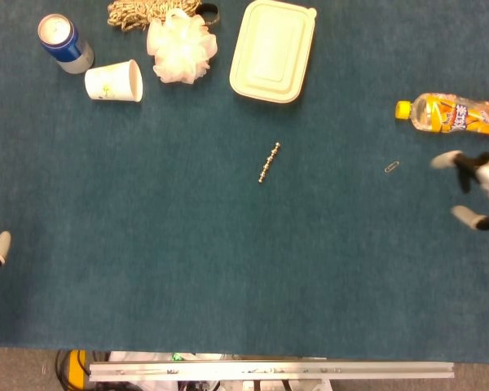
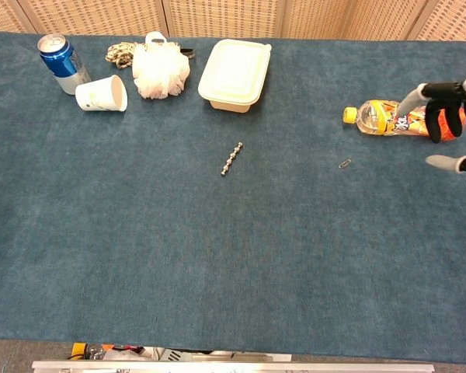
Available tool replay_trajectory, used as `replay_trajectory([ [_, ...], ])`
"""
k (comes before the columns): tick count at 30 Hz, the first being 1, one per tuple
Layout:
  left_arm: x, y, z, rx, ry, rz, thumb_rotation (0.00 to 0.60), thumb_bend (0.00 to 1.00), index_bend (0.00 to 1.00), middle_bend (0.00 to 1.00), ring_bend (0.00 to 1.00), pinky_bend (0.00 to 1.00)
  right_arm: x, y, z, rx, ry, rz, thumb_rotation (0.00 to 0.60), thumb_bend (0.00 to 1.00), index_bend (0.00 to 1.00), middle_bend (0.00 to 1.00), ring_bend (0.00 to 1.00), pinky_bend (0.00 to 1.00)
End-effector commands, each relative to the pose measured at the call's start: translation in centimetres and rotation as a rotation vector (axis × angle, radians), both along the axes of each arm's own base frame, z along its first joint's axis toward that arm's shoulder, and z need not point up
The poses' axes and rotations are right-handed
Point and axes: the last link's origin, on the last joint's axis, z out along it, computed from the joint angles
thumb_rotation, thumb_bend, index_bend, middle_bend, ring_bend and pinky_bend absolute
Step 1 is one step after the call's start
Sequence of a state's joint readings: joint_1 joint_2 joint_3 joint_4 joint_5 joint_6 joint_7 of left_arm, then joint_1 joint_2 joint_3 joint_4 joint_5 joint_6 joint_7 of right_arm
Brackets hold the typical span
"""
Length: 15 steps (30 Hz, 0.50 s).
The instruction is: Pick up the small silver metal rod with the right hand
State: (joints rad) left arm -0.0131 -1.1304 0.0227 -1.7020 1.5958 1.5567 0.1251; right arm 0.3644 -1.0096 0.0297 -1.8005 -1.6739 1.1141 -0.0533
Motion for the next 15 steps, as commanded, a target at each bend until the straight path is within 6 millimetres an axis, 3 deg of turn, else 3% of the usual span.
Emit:
replay_trajectory([
  [1,-0.1,0.0,0.0,-0.001,0.001,0.001,0.600,0.32,0.06,0.12,0.09,0.06,1.3,-1.1,-1.6,0.041,0.005,0.055,0.600,0.22,0.42,0.79,0.79,0.85],
  [7,-0.1,0.0,0.1,-0.001,-0.007,0.000,0.600,0.32,0.06,0.12,0.09,0.06,3.1,-3.4,-4.1,0.114,0.047,0.102,0.600,0.23,0.44,0.90,0.94,0.98],
  [15,-0.3,0.1,0.1,-0.001,-0.017,0.001,0.600,0.32,0.06,0.11,0.09,0.06,5.6,-6.0,-8.3,0.186,0.121,0.155,0.600,0.25,0.44,0.94,0.99,1.00],
])
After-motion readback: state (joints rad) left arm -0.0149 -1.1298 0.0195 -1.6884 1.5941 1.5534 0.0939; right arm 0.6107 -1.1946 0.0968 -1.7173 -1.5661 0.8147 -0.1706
